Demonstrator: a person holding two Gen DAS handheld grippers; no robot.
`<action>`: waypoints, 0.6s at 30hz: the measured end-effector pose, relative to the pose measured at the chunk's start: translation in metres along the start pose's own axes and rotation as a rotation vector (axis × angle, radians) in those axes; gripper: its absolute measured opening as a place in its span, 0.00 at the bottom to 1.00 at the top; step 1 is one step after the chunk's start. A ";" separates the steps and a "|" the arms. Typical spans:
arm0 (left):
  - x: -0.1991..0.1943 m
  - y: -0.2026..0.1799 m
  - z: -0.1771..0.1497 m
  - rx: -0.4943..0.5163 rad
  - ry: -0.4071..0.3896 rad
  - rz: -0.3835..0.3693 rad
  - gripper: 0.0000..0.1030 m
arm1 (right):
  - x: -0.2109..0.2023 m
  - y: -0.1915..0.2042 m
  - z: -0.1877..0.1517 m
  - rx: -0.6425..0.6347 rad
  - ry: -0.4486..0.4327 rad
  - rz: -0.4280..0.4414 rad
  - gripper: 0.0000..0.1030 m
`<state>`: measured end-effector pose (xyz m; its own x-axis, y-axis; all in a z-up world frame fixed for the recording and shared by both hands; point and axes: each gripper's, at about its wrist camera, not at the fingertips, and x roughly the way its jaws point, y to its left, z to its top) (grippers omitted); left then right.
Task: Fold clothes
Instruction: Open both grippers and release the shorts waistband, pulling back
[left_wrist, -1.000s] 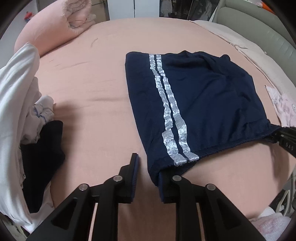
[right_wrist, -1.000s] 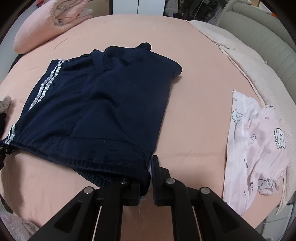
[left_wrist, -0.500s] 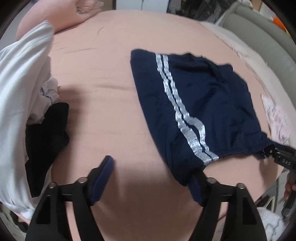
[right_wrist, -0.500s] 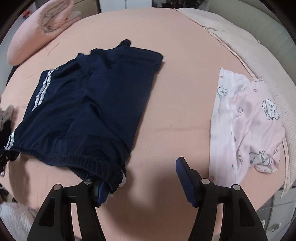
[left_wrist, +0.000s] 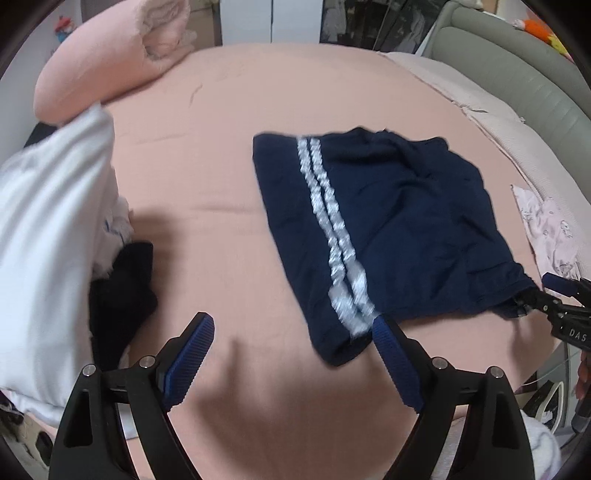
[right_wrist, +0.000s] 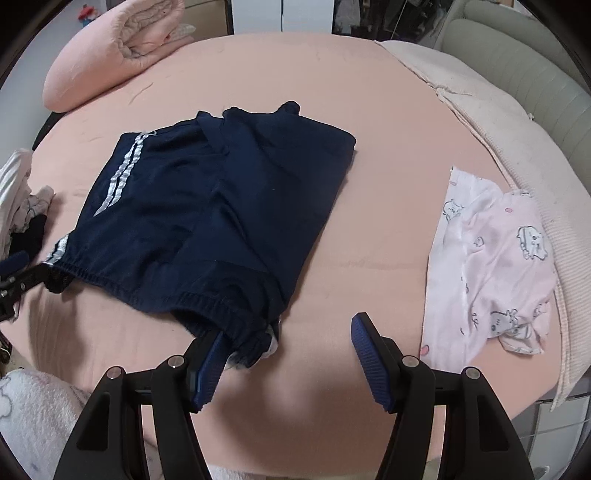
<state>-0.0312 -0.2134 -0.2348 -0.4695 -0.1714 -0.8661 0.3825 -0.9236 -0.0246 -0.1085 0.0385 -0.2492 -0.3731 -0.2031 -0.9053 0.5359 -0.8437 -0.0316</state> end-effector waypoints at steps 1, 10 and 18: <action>-0.005 -0.002 0.002 0.011 -0.014 0.004 0.85 | -0.003 0.000 0.000 -0.006 -0.006 -0.003 0.63; -0.046 -0.017 0.001 0.081 -0.102 0.022 0.85 | -0.027 -0.004 -0.003 0.023 -0.078 0.024 0.63; -0.073 -0.025 0.003 0.110 -0.162 0.069 0.85 | -0.045 -0.012 -0.002 0.050 -0.134 0.030 0.64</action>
<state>-0.0090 -0.1792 -0.1691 -0.5702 -0.2799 -0.7723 0.3327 -0.9383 0.0944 -0.0971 0.0587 -0.2090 -0.4568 -0.2900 -0.8409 0.5110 -0.8594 0.0188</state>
